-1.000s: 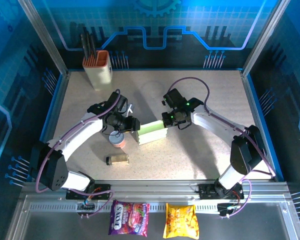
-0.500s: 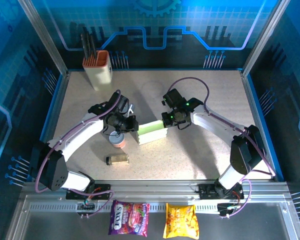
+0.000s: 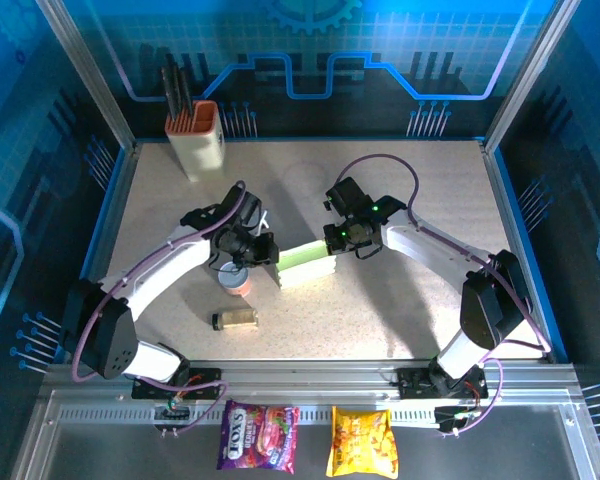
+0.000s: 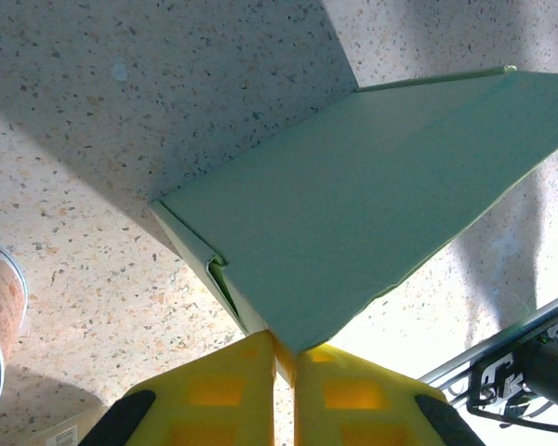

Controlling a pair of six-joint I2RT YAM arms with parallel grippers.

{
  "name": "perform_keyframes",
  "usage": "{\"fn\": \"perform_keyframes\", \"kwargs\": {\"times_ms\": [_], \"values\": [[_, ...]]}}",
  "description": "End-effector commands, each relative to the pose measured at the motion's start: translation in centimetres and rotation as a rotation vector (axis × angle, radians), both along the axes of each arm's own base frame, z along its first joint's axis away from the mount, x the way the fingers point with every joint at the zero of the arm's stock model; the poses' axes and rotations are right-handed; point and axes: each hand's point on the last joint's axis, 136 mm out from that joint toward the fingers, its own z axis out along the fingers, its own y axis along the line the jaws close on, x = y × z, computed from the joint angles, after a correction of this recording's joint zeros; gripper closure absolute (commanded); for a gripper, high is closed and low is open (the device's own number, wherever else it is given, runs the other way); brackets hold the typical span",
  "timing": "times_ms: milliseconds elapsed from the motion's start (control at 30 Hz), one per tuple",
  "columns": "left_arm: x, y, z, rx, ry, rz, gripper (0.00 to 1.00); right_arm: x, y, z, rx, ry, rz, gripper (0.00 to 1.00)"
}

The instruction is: Fold the paper box

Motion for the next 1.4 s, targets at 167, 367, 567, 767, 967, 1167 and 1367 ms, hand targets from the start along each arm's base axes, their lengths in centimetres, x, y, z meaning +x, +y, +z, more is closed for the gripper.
{"fn": "perform_keyframes", "kwargs": {"times_ms": [167, 367, 567, 767, 967, 1167, 1367], "values": [[-1.2, -0.4, -2.1, 0.05, 0.06, -0.026, 0.87, -2.1, -0.7, -2.0, -0.05, 0.044, 0.011, 0.98], [-1.5, -0.4, -2.2, 0.063, 0.056, -0.032, 0.82, -2.4, -1.1, -3.0, -0.073, 0.054, 0.012, 0.98], [-0.7, -0.4, 0.7, 0.037, -0.035, -0.011, 0.72, -2.5, -1.3, -3.1, -0.084, 0.051, 0.013, 0.99], [0.5, -0.3, 4.4, 0.013, -0.136, 0.016, 0.66, -2.4, -1.3, -3.0, -0.083, 0.047, 0.016, 0.98], [2.1, -0.9, 4.9, 0.019, -0.16, 0.019, 0.67, -2.4, -1.2, -3.0, -0.084, 0.05, 0.018, 0.98], [2.6, -2.0, 3.2, 0.018, -0.103, -0.013, 0.77, -2.4, -1.4, -2.9, -0.094, 0.048, 0.012, 0.98], [2.0, -2.0, 1.0, 0.028, -0.05, -0.031, 0.78, -2.4, -1.5, -2.9, -0.094, 0.05, 0.002, 0.98]]}}
